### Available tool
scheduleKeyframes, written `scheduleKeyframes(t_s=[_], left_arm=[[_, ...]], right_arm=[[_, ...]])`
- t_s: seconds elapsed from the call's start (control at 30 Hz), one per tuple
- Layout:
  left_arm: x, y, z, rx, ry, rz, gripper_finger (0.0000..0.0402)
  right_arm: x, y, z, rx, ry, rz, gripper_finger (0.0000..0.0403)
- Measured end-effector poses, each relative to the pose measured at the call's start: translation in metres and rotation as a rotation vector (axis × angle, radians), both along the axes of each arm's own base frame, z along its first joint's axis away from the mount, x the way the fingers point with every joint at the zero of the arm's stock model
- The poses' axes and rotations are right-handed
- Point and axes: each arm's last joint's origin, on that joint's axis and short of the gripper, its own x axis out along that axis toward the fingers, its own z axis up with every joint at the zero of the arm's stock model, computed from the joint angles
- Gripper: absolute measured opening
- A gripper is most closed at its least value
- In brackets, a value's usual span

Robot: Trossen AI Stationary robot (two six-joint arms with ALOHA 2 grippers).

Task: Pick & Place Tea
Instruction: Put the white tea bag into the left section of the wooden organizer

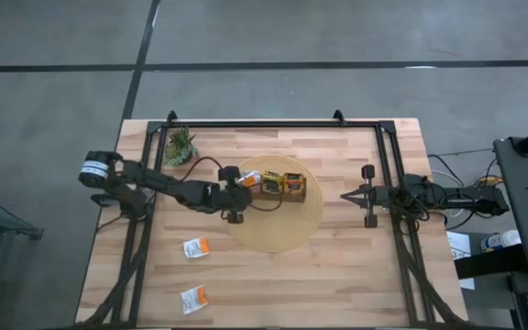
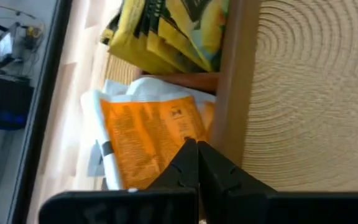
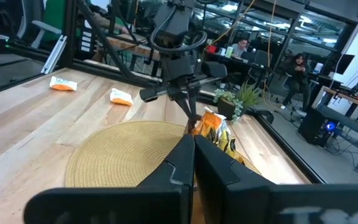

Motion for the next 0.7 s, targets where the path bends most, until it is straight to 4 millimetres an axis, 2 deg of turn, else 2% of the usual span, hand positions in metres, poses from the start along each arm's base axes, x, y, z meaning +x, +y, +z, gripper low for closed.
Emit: scheduleKeyframes(t_s=[0.23, 0.47, 0.7], left_arm=[[0.002, 0.013, -0.001, -0.013, -0.007, 0.029, 0.0000], [0.010, 0.029, -0.014, -0.073, 0.005, 0.007, 0.0000], [0.019, 0.033, -0.021, 0.019, 0.040, 0.056, 0.0000]], right_arm=[[0.000, 0.000, 0.000, 0.000, 0.000, 0.000, 0.0008], [0.000, 0.000, 0.000, 0.000, 0.001, 0.000, 0.0008], [0.000, 0.000, 0.000, 0.000, 0.001, 0.000, 0.0008]])
